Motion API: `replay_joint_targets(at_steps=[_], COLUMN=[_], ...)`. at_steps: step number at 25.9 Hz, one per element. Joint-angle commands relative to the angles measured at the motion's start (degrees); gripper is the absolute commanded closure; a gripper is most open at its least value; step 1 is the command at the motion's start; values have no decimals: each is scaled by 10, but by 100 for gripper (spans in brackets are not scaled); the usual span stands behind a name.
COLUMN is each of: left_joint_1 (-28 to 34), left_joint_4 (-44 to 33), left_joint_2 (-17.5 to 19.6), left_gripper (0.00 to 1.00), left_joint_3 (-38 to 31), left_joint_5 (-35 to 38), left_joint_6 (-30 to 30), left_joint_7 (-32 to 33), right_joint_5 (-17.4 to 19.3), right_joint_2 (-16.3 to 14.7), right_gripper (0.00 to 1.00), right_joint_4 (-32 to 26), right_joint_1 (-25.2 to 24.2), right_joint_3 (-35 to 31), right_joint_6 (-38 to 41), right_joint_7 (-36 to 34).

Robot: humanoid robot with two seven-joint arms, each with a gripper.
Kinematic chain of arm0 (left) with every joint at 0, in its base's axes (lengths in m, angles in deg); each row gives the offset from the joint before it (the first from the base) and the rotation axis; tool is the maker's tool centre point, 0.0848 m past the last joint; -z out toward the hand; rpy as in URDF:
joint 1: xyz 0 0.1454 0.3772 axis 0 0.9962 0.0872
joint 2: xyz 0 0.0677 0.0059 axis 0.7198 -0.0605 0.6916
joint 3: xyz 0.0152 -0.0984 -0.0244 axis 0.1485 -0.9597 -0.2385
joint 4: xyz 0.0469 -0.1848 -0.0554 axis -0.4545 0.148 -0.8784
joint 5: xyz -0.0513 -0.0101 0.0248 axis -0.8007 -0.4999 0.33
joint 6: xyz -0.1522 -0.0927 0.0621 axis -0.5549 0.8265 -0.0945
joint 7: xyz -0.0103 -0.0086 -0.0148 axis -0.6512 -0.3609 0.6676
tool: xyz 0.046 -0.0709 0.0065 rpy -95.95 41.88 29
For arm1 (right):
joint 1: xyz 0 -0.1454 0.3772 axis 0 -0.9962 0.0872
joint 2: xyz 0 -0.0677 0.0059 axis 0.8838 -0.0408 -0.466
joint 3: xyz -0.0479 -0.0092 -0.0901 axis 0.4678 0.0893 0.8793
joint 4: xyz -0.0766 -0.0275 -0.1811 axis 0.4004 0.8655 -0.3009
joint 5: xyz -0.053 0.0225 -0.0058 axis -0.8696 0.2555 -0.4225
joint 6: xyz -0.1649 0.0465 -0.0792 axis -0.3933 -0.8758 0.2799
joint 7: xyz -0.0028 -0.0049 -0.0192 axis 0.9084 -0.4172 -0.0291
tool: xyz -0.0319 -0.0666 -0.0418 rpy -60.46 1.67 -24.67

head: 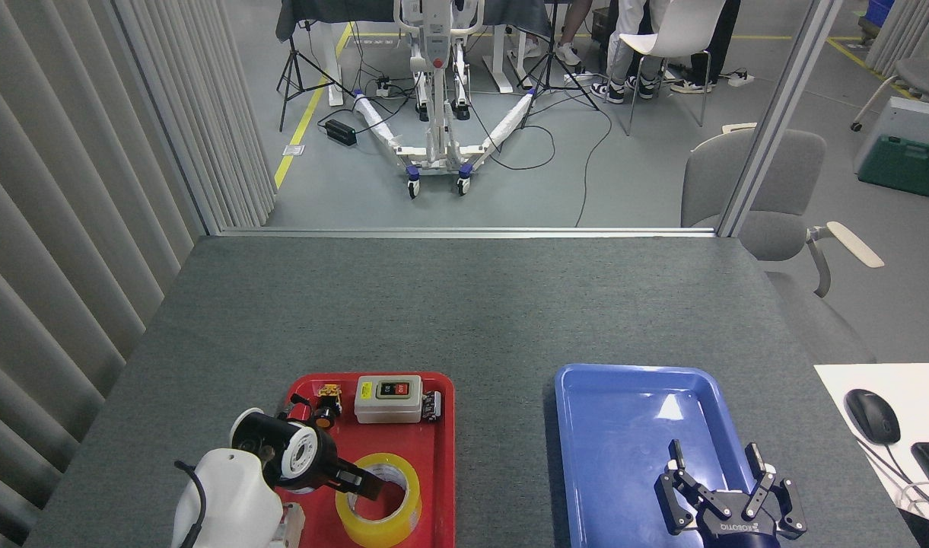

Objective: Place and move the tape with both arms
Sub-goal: 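Grasp the yellow tape roll with the left gripper, then lift the tape and carry it toward the blue tray and right gripper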

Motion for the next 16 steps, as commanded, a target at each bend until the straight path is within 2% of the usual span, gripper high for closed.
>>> replay_joint_targets(at_steps=[1,2,4,8,10,12,13,16], left_joint_1=[-9,-10,-14,-14,-14,-17,-17,-21], left_joint_4=[33,40,48,57,67,77,75,69], left_joint_2=[0,0,-1,-4,-4,-5,-5,-5], left_gripper=[16,18,30,69,79,95,100,100], left_joint_3=[1,1,2,2,2,4,8,13], left_joint_5=[14,19,26,27,27,26,25,17], left_joint_6=[-2,-2,-2,-2,-4,-8,-9,-10], left_joint_7=[0,0,0,0,0,0,0,-3], right_joint_5=[0,0,0,-1,0,-1,-1,-1], right_joint_2=[0,0,0,0,0,0,0,0], right_gripper=[0,0,0,0,0,0,0,0], right_joint_4=[0,0,0,0,0,0,0,0], right_joint_1=[-1,-1,-1,-1,-1,-1,-1,-2], right_joint_3=[1,2,6,7,7,7,7,8], right_joint_6=[0,0,0,0,0,0,0,1], right_joint_7=[0,0,0,1,1,0,0,0])
